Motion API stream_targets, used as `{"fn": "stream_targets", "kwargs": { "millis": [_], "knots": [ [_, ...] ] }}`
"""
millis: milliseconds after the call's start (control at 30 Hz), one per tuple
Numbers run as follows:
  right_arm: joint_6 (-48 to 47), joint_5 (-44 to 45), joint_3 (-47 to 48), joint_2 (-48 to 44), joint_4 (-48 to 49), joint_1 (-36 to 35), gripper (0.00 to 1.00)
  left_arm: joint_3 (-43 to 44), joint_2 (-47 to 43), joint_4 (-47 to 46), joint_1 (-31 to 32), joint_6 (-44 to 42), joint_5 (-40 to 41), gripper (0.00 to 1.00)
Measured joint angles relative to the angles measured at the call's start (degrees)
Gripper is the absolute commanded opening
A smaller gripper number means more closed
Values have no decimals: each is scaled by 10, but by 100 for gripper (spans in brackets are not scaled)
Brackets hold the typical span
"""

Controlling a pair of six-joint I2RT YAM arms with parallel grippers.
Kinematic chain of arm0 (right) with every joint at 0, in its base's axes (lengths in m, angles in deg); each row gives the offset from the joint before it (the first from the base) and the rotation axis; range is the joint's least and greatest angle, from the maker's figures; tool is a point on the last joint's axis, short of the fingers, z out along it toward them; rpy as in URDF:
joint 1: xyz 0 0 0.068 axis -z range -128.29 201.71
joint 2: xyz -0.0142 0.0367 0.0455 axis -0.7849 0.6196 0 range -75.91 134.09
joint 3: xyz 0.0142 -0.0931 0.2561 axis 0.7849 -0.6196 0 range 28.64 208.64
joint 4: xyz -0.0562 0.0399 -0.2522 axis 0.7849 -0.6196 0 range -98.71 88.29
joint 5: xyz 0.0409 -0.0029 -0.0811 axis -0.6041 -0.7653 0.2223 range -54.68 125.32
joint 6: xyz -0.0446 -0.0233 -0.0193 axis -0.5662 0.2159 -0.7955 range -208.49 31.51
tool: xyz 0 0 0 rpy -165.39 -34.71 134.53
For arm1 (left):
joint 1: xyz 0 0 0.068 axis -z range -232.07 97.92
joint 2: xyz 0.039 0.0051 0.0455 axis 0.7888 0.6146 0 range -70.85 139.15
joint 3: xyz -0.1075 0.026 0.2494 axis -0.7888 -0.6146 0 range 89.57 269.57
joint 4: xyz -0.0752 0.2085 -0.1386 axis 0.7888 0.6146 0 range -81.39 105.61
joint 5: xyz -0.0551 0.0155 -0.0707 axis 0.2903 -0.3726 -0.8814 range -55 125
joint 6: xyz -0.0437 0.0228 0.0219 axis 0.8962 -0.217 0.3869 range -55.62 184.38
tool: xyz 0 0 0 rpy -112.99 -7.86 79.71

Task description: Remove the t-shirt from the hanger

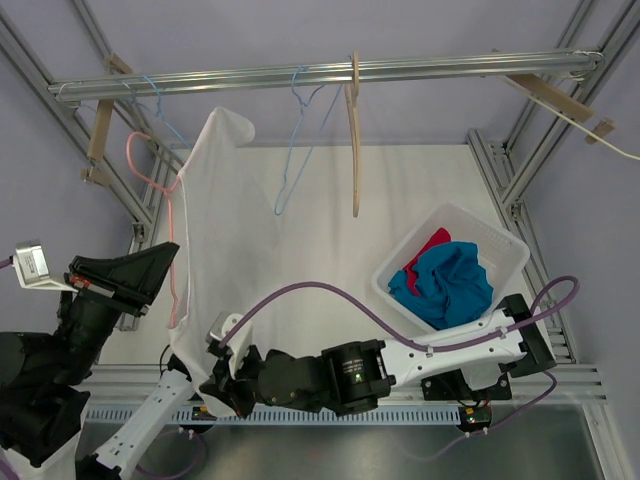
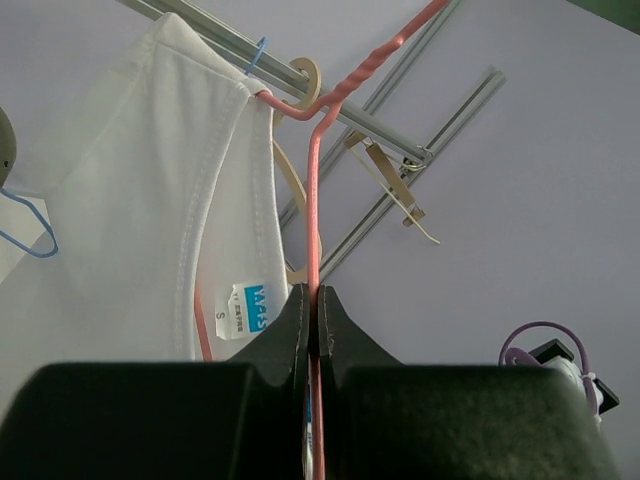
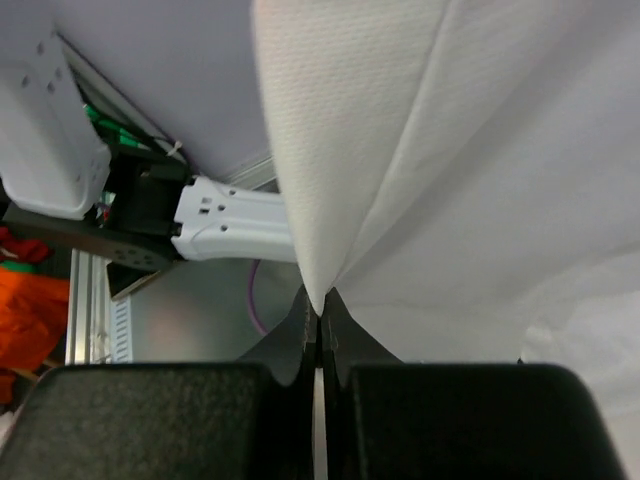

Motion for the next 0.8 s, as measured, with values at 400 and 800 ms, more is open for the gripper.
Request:
{"fn": "stream_targets", "kwargs": {
  "millis": [400, 800],
  "knots": [
    [9, -3, 76, 44, -113, -56, 0, 109, 61, -48, 0, 1, -12, 0],
    [-9, 165, -60, -177, -175, -60, 0, 84, -23, -10, -1, 32, -90, 0]
  ]
}}
